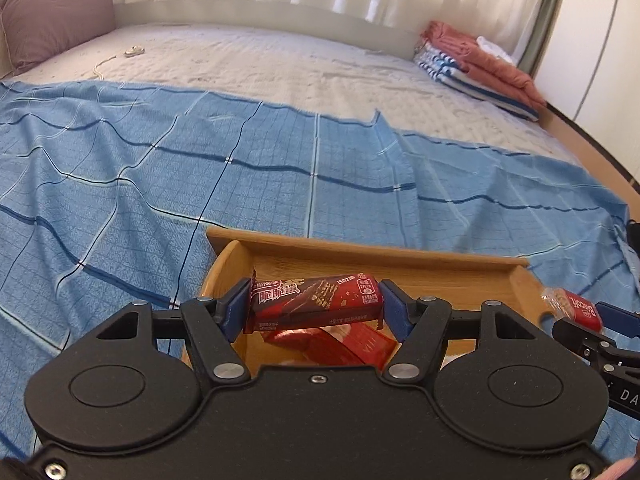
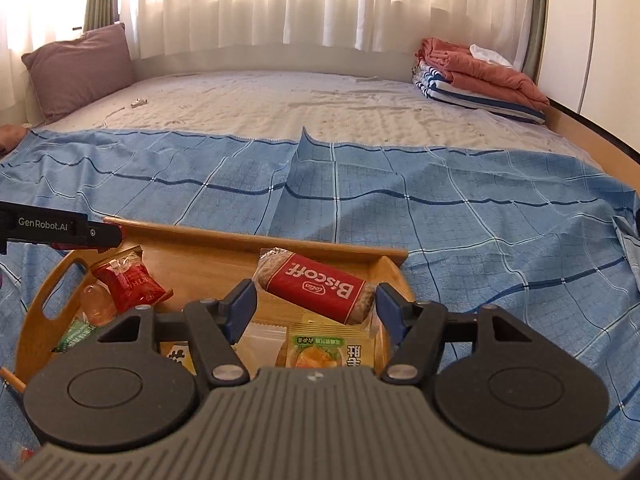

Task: Organize snacks
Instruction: 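Open the right tool to drop the Biscoff packet onto the tray, then open the left tool to drop the red chocolate packet onto the tray, then withdraw both open tools from the tray toward the loose snacks, then grasp the cream wafer with the left tool while the right tool grasps the brown nut packet, then carry the wafer with the left tool while the right tool carries the nut packet to the tray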

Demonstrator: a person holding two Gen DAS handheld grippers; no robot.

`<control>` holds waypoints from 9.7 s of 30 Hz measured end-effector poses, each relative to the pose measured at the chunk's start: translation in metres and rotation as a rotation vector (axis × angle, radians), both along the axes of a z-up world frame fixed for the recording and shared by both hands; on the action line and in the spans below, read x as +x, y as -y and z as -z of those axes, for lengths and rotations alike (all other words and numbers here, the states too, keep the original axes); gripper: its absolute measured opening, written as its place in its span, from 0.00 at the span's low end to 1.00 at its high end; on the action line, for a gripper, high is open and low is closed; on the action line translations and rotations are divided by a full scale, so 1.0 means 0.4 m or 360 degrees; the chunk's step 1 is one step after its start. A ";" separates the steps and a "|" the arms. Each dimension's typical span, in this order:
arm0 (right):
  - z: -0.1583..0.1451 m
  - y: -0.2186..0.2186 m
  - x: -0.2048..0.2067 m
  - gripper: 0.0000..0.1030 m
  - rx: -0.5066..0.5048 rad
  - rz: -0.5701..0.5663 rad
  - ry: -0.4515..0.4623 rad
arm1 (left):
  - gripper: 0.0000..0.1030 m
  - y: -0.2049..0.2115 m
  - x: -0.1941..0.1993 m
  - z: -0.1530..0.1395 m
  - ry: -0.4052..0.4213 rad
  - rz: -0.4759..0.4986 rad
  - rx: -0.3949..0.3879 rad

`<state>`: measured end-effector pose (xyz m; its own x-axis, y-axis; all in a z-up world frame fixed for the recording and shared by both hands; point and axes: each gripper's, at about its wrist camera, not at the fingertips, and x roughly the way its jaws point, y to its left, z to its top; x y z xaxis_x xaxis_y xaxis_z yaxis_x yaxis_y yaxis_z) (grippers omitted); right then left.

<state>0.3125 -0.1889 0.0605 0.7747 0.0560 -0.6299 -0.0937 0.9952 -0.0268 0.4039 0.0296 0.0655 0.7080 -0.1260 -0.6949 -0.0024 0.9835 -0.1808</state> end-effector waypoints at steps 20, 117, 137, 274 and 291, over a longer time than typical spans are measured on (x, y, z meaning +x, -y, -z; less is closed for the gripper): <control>0.138 -0.029 0.149 0.66 0.0093 0.0001 -0.0103 | 0.64 0.017 0.122 0.117 -0.0054 -0.0049 0.0069; 0.216 0.017 -0.563 1.00 -0.0001 0.0153 0.0085 | 0.98 0.110 -0.814 0.151 0.0287 0.0376 0.0196; 0.229 0.018 -0.550 1.00 -0.0002 0.0149 0.0051 | 0.94 0.133 -0.811 0.185 0.0253 0.0367 0.0256; -0.054 0.014 -0.383 0.50 0.0157 0.0041 0.0180 | 0.20 -0.002 -0.552 -0.103 0.0312 0.0120 0.0082; -0.064 -0.023 -0.130 0.50 0.0095 0.0046 0.0094 | 0.20 0.037 -0.270 -0.131 0.0262 0.0141 0.0109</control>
<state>0.2606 -0.1796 0.0863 0.8121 0.0692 -0.5793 -0.0651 0.9975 0.0280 0.2959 0.0148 0.1181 0.8010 -0.1494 -0.5797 0.1088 0.9886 -0.1044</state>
